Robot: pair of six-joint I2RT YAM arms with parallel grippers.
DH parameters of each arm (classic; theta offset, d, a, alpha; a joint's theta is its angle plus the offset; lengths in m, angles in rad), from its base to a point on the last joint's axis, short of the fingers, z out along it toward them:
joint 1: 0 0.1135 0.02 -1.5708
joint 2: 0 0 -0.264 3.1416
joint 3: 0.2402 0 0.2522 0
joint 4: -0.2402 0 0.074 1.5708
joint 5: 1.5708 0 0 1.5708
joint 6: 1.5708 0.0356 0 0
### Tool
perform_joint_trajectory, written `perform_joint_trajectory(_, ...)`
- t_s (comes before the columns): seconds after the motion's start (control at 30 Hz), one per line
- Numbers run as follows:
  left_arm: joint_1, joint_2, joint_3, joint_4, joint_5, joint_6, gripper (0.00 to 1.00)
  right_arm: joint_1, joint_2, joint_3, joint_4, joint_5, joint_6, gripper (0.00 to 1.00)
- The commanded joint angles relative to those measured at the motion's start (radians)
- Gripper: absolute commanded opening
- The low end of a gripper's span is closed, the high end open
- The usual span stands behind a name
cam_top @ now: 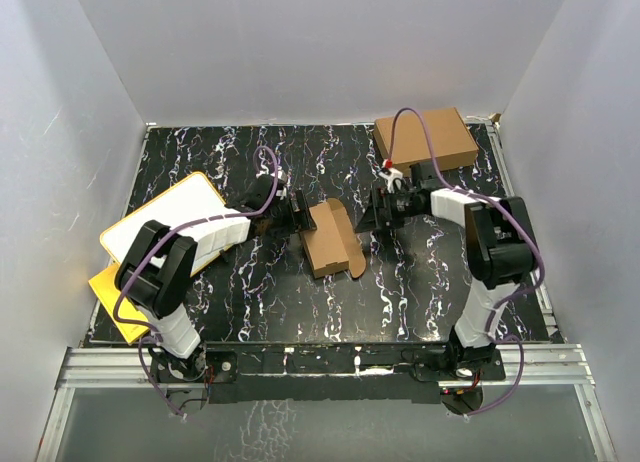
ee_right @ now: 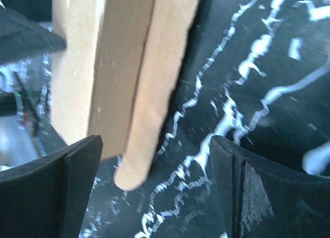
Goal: Fold the paper box
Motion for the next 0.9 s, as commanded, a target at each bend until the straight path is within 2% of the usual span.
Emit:
perform_joint_trajectory(0.0, -0.003, -0.079, 0.002, 0.015, -0.024, 0.063, 0.83, -0.018, -0.192, -0.060, 0.010, 0.105, -0.250, 0.87)
perform_joint_trajectory(0.03, -0.002, -0.101, -0.009, 0.026, -0.021, 0.068, 0.84, -0.011, -0.217, -0.080, 0.031, 0.107, -0.256, 0.80)
perform_joint_trajectory(0.07, -0.003, -0.119, -0.019, 0.030, -0.019, 0.069, 0.84, -0.004, -0.226, -0.089, 0.048, 0.102, -0.255, 0.68)
perform_joint_trajectory(0.13, -0.003, -0.149, -0.039, 0.036, -0.009, 0.062, 0.84, 0.014, -0.203, -0.073, 0.032, 0.089, -0.234, 0.37)
perform_joint_trajectory(0.17, -0.002, -0.158, -0.050, 0.044, -0.001, 0.057, 0.84, 0.029, -0.178, -0.056, 0.008, 0.083, -0.239, 0.30)
perform_joint_trajectory(0.23, -0.003, -0.162, -0.068, 0.057, 0.026, 0.043, 0.84, 0.068, -0.117, -0.022, -0.033, 0.088, -0.243, 0.22)
perform_joint_trajectory(0.37, -0.003, -0.135, -0.079, 0.058, 0.049, 0.033, 0.84, 0.138, -0.045, 0.013, -0.047, 0.139, -0.230, 0.19)
perform_joint_trajectory(0.57, -0.003, -0.116, -0.081, 0.029, 0.028, 0.065, 0.84, 0.245, -0.044, 0.026, -0.040, 0.169, -0.241, 0.19)
perform_joint_trajectory(0.7, -0.003, -0.170, -0.117, 0.013, -0.021, 0.097, 0.84, 0.319, -0.058, 0.036, -0.037, 0.163, -0.274, 0.19)
perform_joint_trajectory(0.87, -0.003, -0.273, -0.179, 0.009, -0.076, 0.147, 0.84, 0.333, -0.084, 0.045, -0.061, 0.127, -0.331, 0.22)
